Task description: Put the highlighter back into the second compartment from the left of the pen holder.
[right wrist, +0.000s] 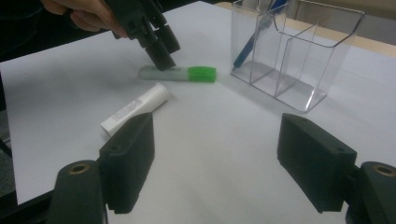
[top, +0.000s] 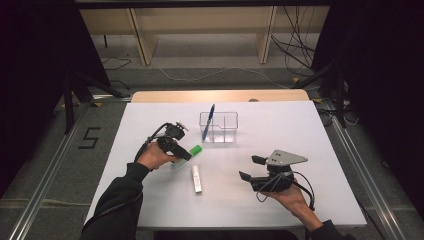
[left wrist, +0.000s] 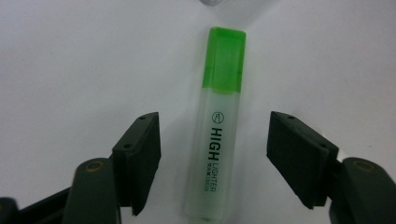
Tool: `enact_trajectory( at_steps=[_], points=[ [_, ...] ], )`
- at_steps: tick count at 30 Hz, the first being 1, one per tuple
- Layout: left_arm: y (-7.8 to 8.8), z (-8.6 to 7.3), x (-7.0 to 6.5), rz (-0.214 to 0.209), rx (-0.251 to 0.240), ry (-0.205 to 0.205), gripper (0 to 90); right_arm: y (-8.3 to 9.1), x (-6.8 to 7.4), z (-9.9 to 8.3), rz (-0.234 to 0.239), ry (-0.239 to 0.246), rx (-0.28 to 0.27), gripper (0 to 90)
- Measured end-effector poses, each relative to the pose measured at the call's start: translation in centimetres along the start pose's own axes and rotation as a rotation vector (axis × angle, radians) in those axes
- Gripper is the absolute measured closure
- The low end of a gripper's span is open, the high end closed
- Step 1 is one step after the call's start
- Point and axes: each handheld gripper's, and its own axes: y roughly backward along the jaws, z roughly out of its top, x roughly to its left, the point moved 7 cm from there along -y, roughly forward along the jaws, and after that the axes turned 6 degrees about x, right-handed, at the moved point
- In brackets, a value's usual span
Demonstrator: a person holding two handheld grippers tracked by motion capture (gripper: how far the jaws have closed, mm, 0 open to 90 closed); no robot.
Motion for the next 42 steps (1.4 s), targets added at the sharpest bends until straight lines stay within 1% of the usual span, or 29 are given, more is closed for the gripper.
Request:
enact_trajectory(
  at_steps=[2,5,11,14,18,20,21,25,27,28,31,32,33,35,39,42],
  points=[
    [-0.2,-0.1,0.0,-0.001,0.015,-0.010,36.7,0.0,0.0,0.0,-0.002,0.002,0.001,28.4],
    [-0.4,-0.1,-0.1,-0.012,0.021,-0.009,40.4,0.0,0.1,0.0,-0.001,0.001,0.002,28.4],
    [-1.0,-0.4,-0.2,-0.027,0.056,-0.025,47.5,0.0,0.1,0.0,-0.002,0.005,0.004,28.4],
    [-1.2,-0.5,-0.3,-0.025,0.066,-0.026,50.3,-0.1,0.2,0.0,-0.003,0.008,0.005,28.4],
    [-1.4,-0.5,-0.3,-0.025,0.078,-0.030,52.1,-0.1,0.3,0.0,-0.001,0.009,0.008,28.4],
    [-1.5,-0.5,-0.3,-0.023,0.078,-0.024,52.7,-0.1,0.3,0.0,-0.002,0.011,0.009,28.5],
    [-1.6,-0.4,-0.2,-0.022,0.081,-0.032,53.2,-0.1,0.3,0.0,-0.002,0.011,0.009,28.4],
    [-1.8,-0.5,-0.3,-0.021,0.094,-0.036,55.3,-0.1,0.3,-0.1,-0.004,0.013,0.010,28.5],
    [-1.8,-0.4,-0.4,-0.013,0.092,-0.033,56.6,-0.1,0.3,-0.1,-0.005,0.013,0.010,28.4],
    [-1.8,-0.4,-0.3,-0.009,0.091,-0.037,57.3,-0.1,0.3,-0.1,-0.005,0.012,0.010,28.5],
    [-1.8,-0.4,-0.2,0.009,0.088,-0.039,62.6,-0.1,0.3,-0.1,-0.005,0.013,0.010,28.4],
    [-1.8,-0.4,-0.1,0.013,0.091,-0.052,63.0,-0.1,0.3,-0.1,-0.005,0.012,0.010,28.5],
    [-1.8,-0.4,-0.1,0.018,0.088,-0.054,64.1,-0.1,0.4,-0.1,-0.003,0.014,0.009,28.5],
    [-1.8,-0.5,-0.1,0.017,0.091,-0.064,65.3,-0.1,0.4,0.0,-0.003,0.015,0.009,28.5],
    [-1.8,-0.5,-0.2,0.018,0.085,-0.065,65.9,-0.1,0.4,-0.1,-0.006,0.019,0.012,28.4],
    [-1.6,-0.5,0.0,0.016,0.066,-0.058,66.0,-0.1,0.4,-0.1,-0.007,0.017,0.012,28.5]
  ],
)
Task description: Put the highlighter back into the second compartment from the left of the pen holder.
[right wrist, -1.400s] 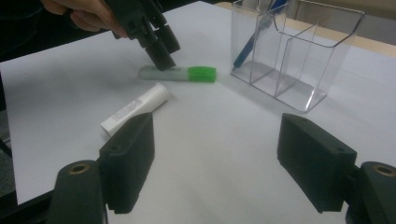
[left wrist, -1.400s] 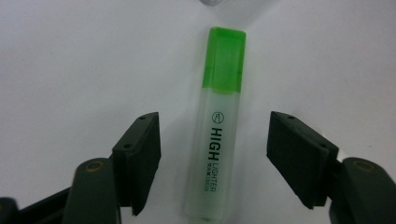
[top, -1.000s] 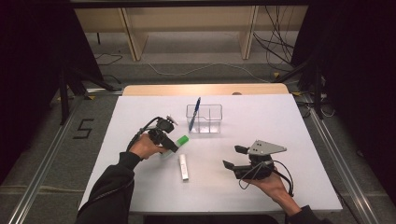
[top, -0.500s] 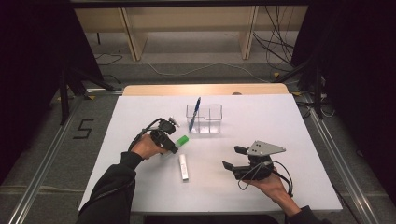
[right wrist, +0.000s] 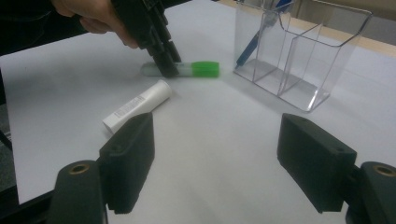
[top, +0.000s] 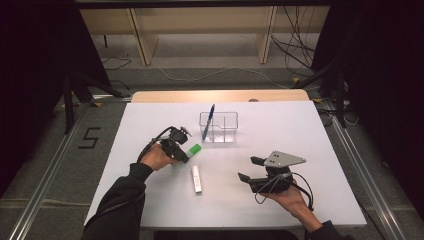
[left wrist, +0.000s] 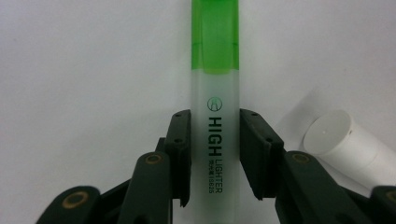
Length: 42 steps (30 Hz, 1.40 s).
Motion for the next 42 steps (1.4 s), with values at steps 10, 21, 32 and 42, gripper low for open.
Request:
enact_trajectory(
  at_steps=[10,21,32,42],
  points=[
    [1.9,-0.3,0.1,-0.016,-0.080,0.019,66.0,0.1,0.1,0.1,0.003,-0.007,-0.008,28.5],
    [3.7,-0.8,-1.7,-0.039,-0.143,-0.006,66.0,0.3,0.1,0.3,0.005,-0.019,-0.020,28.3],
    [4.5,-0.3,-4.7,-0.076,-0.311,0.004,66.0,0.4,0.2,0.7,0.006,-0.039,-0.035,28.3],
    [5.0,0.2,-7.2,-0.079,-0.457,0.011,66.0,0.2,0.4,1.2,0.018,-0.080,-0.066,28.2]
  ],
)
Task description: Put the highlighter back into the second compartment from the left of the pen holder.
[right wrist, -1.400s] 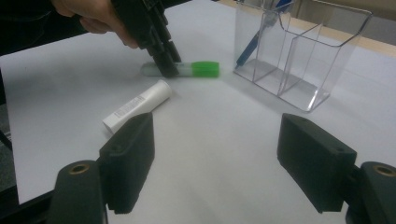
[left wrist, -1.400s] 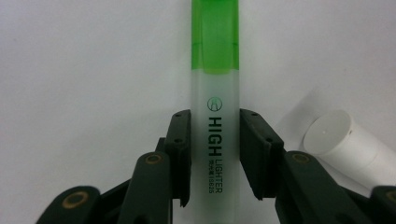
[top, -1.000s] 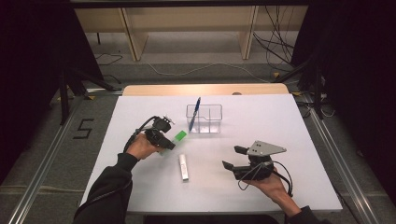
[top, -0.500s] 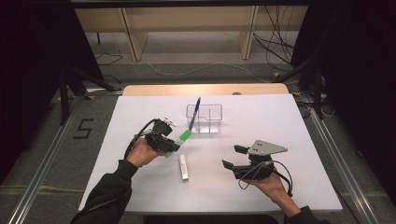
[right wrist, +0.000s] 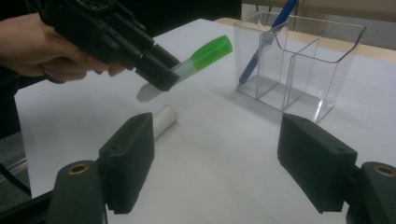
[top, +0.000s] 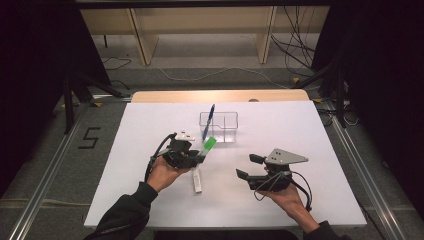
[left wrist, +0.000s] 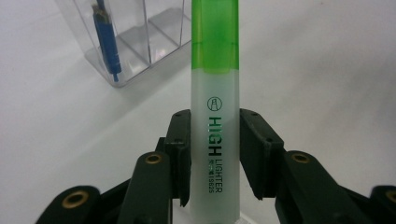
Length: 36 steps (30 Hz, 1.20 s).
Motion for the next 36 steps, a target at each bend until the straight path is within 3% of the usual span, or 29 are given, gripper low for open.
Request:
enact_trajectory(
  at_steps=[12,17,23,31,36],
  points=[
    [-0.1,0.1,-3.0,-0.046,-0.114,-0.006,65.9,-0.4,0.0,0.5,-0.002,-0.071,-0.034,28.2],
    [0.0,0.2,-3.7,-0.049,-0.142,-0.011,66.0,-0.4,0.1,1.0,0.007,-0.109,-0.054,28.3],
    [-0.3,0.1,-4.0,-0.060,-0.160,0.006,65.9,-0.6,0.3,1.4,0.019,-0.133,-0.070,28.3],
    [-0.3,0.1,-4.9,-0.058,-0.178,-0.018,65.9,-0.9,0.4,2.0,0.039,-0.179,-0.094,29.8],
    [-0.3,0.2,-5.7,-0.062,-0.194,-0.032,65.9,-1.3,0.5,2.1,0.040,-0.179,-0.091,31.7]
  ],
)
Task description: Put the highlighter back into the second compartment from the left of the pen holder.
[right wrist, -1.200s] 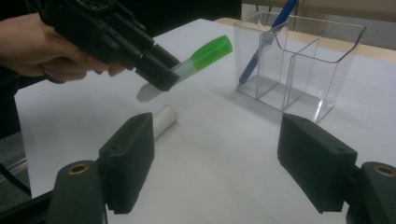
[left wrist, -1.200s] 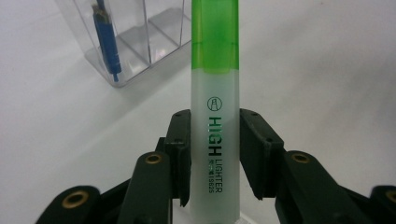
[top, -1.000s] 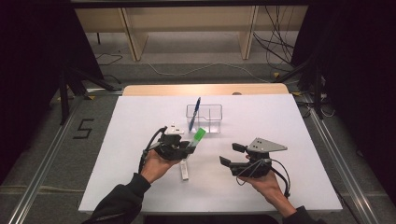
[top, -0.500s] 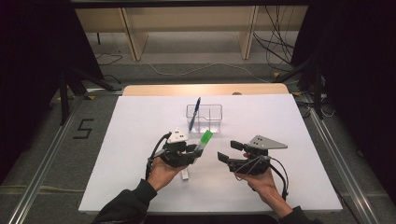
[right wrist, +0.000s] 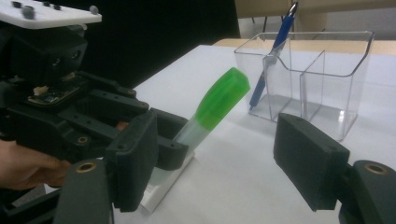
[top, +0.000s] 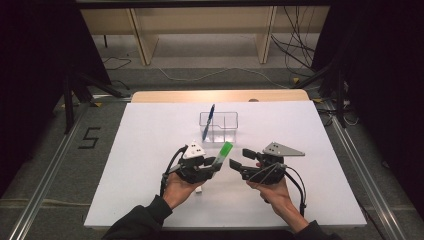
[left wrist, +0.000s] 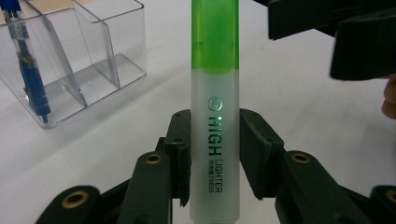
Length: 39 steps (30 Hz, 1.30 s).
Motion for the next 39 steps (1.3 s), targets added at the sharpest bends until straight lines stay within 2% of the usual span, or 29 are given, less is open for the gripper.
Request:
enact_trajectory(
  at_steps=[5,11,27,39],
  points=[
    [-0.1,0.1,-0.6,0.002,-0.010,-0.018,65.9,-0.6,0.1,0.0,0.007,-0.023,0.007,34.3],
    [0.0,0.3,-1.0,0.005,-0.030,-0.016,66.0,-1.2,0.0,0.1,0.020,-0.066,0.014,39.5],
    [0.2,0.6,-1.8,0.018,-0.069,-0.044,65.9,-2.4,0.6,0.3,0.067,-0.113,0.016,54.4],
    [0.3,0.7,-2.0,0.022,-0.076,-0.060,65.9,-2.8,0.8,0.3,0.090,-0.139,0.015,63.4]
  ],
)
